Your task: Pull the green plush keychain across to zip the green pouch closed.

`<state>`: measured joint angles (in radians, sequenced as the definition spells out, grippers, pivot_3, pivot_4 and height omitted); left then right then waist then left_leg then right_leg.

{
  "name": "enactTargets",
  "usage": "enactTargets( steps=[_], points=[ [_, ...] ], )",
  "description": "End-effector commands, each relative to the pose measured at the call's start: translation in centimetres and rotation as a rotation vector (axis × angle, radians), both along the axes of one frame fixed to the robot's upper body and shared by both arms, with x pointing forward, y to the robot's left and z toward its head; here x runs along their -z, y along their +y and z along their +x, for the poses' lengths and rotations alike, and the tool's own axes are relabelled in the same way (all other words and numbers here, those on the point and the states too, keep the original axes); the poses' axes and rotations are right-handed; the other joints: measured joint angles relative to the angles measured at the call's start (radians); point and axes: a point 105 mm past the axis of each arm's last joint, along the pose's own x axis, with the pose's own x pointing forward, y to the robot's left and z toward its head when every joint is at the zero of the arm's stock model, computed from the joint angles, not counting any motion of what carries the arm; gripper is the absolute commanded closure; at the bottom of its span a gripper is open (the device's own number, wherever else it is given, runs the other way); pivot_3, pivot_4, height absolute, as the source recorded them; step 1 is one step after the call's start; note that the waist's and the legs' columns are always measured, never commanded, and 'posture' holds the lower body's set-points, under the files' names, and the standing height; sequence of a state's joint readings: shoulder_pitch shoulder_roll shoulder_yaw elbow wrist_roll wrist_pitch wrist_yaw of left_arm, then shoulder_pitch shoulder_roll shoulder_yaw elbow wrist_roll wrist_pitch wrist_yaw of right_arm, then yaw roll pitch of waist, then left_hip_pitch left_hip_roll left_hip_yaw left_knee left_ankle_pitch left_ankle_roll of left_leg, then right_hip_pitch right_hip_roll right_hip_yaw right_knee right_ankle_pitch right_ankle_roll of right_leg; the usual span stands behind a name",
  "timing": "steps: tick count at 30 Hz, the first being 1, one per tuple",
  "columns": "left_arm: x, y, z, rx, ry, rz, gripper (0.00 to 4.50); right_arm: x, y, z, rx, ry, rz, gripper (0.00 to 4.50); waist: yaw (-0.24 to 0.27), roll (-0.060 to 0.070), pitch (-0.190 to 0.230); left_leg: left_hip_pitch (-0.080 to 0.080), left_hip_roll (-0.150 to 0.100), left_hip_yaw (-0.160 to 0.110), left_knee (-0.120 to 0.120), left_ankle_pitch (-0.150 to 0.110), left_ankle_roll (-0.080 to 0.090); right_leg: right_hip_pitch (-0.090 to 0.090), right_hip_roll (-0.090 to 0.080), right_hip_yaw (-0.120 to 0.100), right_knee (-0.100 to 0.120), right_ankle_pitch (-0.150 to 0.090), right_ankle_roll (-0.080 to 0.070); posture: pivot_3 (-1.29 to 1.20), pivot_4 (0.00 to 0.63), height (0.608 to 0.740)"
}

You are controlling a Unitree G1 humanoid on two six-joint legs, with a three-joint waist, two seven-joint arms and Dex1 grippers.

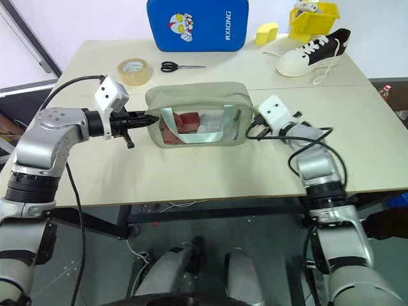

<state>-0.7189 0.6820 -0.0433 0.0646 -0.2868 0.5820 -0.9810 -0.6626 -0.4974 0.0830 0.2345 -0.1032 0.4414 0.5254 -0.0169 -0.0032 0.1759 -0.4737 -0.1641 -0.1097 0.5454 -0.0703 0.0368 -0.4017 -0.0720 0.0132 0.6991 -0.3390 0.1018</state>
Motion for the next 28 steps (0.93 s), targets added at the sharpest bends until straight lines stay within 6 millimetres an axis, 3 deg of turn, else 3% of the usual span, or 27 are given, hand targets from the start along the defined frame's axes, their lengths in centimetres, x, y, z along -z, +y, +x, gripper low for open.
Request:
enactTargets(
  steps=[1, 5, 9, 12, 14, 16, 18, 19, 23, 28],
  points=[
    [-0.9, 0.2, -0.3, -0.002, -0.032, -0.001, 4.5, -1.0, 1.7, -0.6, -0.051, -0.014, 0.052, 4.45, 0.002, 0.0, 0.0, 0.0, 0.0, 0.0, 0.0, 0.0, 0.0, 0.0, 0.0, 0.0, 0.0, 0.0, 0.0, 0.0, 0.15, 0.74],
    [-0.9, 0.1, -0.3, 0.002, -0.035, -0.002, 4.5, -0.5, 2.2, -1.0, -0.074, 0.026, 0.067, 4.45, 0.002, 0.0, 0.0, 0.003, 0.0, 0.0, 0.0, 0.0, 0.0, 0.003, 0.0, 0.0, 0.0, 0.0, 0.0, 0.0, 0.15, 0.74],
    [-1.2, 0.0, 0.0, -0.001, -0.056, -0.01, 4.5, -2.3, 1.5, -1.4, -0.105, 0.022, 0.08, 4.45, 0.003, 0.0, 0.0, 0.006, 0.0, 0.0, -0.001, -0.001, 0.001, 0.006, 0.0, 0.0, -0.001, 0.0, 0.0, 0.0, 0.15, 0.74],
    [-2.9, 0.7, 0.1, 0.015, -0.068, -0.051, 3.37, -7.3, -0.4, -2.1, -0.187, -0.044, 0.047, 3.43, 0.006, 0.001, 0.001, 0.005, 0.0, 0.0, -0.001, -0.001, 0.001, 0.006, 0.0, 0.0, -0.001, 0.0, 0.0, 0.0, 0.15, 0.74],
    [-3.6, 1.2, 0.3, 0.015, -0.071, -0.056, 2.4, -9.2, -1.1, -2.4, -0.215, -0.067, 0.052, 2.4, 0.003, 0.001, 0.001, 0.004, 0.0, 0.0, -0.001, -0.001, 0.001, 0.005, 0.0, -0.001, -0.002, 0.0, 0.0, 0.0, 0.15, 0.74],
    [-4.2, 1.7, 0.5, 0.006, -0.076, -0.063, 1.36, -10.4, -1.3, -2.8, -0.249, -0.066, 0.049, 1.32, 0.002, 0.0, 0.001, 0.005, 0.0, 0.0, -0.002, -0.001, 0.001, 0.005, -0.001, -0.001, -0.002, 0.0, 0.0, 0.0, 0.15, 0.74],
    [-5.6, 2.9, 0.7, -0.008, -0.085, -0.069, 0.33, -13.1, -0.9, -4.4, -0.376, -0.058, 0.072, 0.25, -0.001, 0.0, 0.001, 0.005, 0.0, 0.0, -0.002, -0.001, 0.001, 0.005, -0.001, -0.001, -0.003, -0.001, -0.001, 0.0, 0.15, 0.74],
    [-6.4, 3.4, 0.7, -0.005, -0.094, -0.07, 0.04, -14.2, -0.3, -5.6, -0.459, -0.044, 0.081, 0.01, -0.004, 0.0, 0.001, 0.005, 0.0, 0.0, -0.002, -0.001, 0.001, 0.005, -0.001, -0.001, -0.003, -0.001, -0.001, 0.0, 0.15, 0.74],
    [-8.2, 4.3, 0.7, -0.013, -0.11, -0.1, 0.04, -15.6, 1.6, -7.8, -0.607, 0.004, 0.11, 0.01, -0.011, 0.0, 0.001, -0.001, 0.0, 0.0, -0.002, -0.001, 0.002, -0.002, -0.001, -0.001, -0.002, -0.001, -0.001, 0.0, 0.15, 0.74],
    [-8.2, 4.5, 0.7, -0.018, -0.128, -0.097, 0.04, -14.8, 2.3, -7.6, -0.599, 0.003, 0.088, 0.01, -0.008, 0.0, 0.001, -0.002, 0.0, 0.0, -0.001, -0.001, 0.002, -0.002, -0.001, -0.001, -0.002, -0.001, -0.001, 0.0, 0.15, 0.74]
  ],
)
